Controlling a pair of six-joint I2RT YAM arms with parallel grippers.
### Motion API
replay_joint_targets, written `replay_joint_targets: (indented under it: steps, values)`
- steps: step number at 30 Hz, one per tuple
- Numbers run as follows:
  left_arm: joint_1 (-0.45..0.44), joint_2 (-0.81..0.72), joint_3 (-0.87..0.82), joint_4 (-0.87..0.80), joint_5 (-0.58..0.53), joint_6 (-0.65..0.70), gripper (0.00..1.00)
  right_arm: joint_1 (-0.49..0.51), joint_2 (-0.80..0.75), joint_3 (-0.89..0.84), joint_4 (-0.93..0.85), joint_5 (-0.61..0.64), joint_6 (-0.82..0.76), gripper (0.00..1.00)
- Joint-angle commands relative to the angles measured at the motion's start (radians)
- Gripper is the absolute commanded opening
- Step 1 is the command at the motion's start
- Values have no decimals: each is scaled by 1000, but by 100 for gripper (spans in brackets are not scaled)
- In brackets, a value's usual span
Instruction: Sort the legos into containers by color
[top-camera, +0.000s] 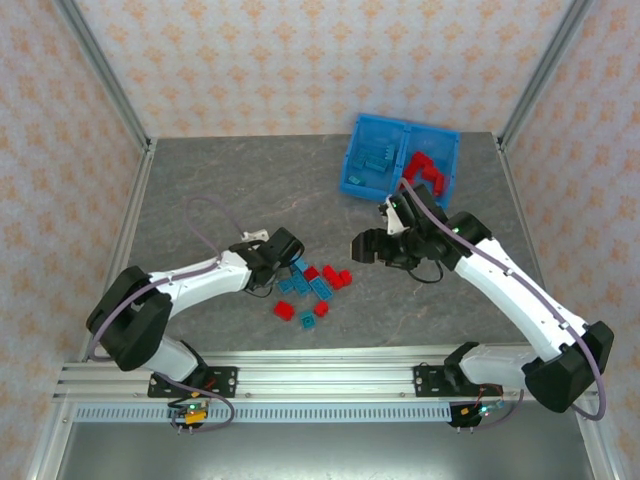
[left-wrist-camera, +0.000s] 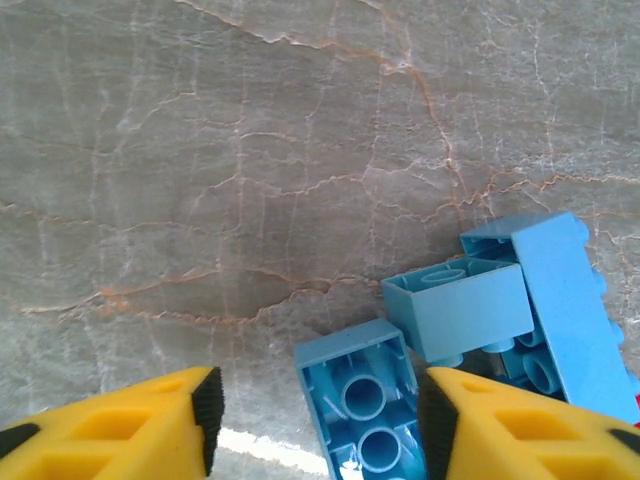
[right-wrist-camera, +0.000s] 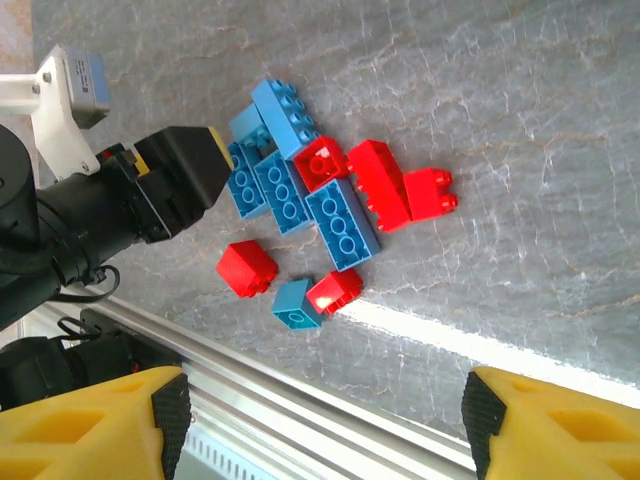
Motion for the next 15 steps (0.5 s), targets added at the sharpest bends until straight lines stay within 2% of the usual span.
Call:
replay_joint_targets:
  steps: [1,8,15]
  values:
    - [8,31,-8,59,11,-22,51,2,-13,-17,-22,-31,29,74]
    - [11,49,-32,77,17,-9,51,13,27,-5,-6,-37,24,74]
    - [22,105,-44,124,88,14,50,16,27,-3,-19,-23,28,74]
